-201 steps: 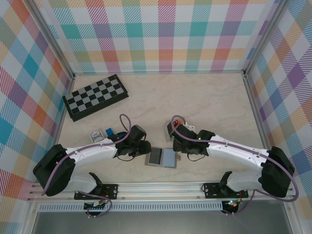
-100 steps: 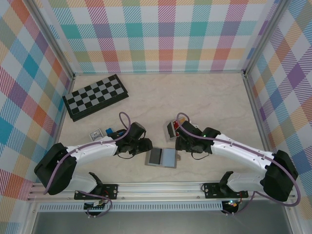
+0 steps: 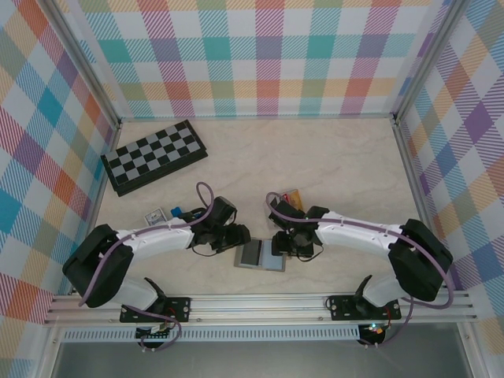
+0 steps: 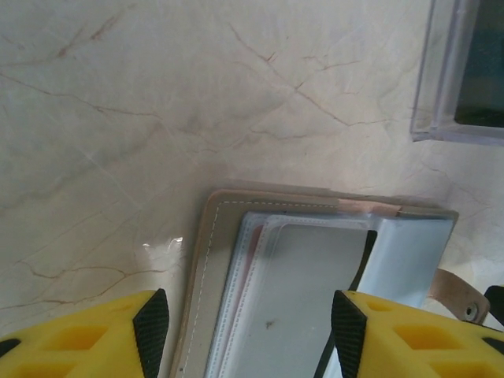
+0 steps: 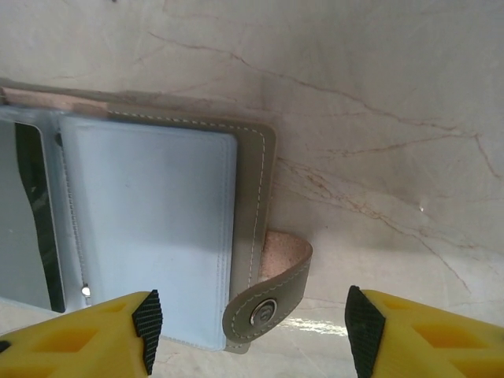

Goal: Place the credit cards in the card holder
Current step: Close the card holder at the center of the table.

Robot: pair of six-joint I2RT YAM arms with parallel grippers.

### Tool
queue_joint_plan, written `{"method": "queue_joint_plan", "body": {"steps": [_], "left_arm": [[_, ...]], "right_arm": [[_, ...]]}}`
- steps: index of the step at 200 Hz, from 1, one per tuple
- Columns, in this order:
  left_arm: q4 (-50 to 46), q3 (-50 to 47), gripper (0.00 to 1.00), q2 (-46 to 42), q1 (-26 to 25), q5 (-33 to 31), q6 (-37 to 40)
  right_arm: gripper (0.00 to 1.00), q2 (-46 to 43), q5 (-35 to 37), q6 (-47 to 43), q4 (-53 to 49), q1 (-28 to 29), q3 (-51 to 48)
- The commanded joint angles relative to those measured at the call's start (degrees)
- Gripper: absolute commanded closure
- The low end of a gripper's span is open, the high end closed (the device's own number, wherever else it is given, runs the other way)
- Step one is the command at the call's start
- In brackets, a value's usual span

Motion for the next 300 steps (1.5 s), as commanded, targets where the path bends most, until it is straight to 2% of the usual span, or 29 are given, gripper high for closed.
{"method": "queue_joint_plan", "body": {"steps": [1,41,69,127,180,234,300], "left_arm": [[-0.21,0.23,0.41,1.61,0.36,2.16,0.4],[0.4,0.61,0.43,3.24,0.11,4.4,1.14],[1.5,0.98,0.51,3.39,-0.06,6.02,1.37],[3.08,1.02,0.65,-1.59,-0.1,7.41,0.25],[5.07,1.04,0.67,-4.81,-0.12,9.13,-0.02],[9.5,3.99,0.66,0.54,-2.77,14.25,0.25],[9.97,8.83,0.59,9.62,-6.93,13.59,0.15]], "right_arm": [[0.39,1.27,-0.07,2.15,-0.46,0.29,-0.61],[0.57,2.55,-0.21,2.55,2.06,0.22,-2.24],[0.72,3.89,-0.07,2.19,2.36,0.23,-2.14],[0.82,3.8,0.14,2.4,4.12,0.2,-2.8],[0.84,2.77,0.03,2.48,5.98,0.2,-3.02],[0.83,-1.46,-1.47,3.68,8.99,-0.63,-5.22],[0.71,-8.64,1.26,5.55,4.14,-2.85,-9.07]]}}
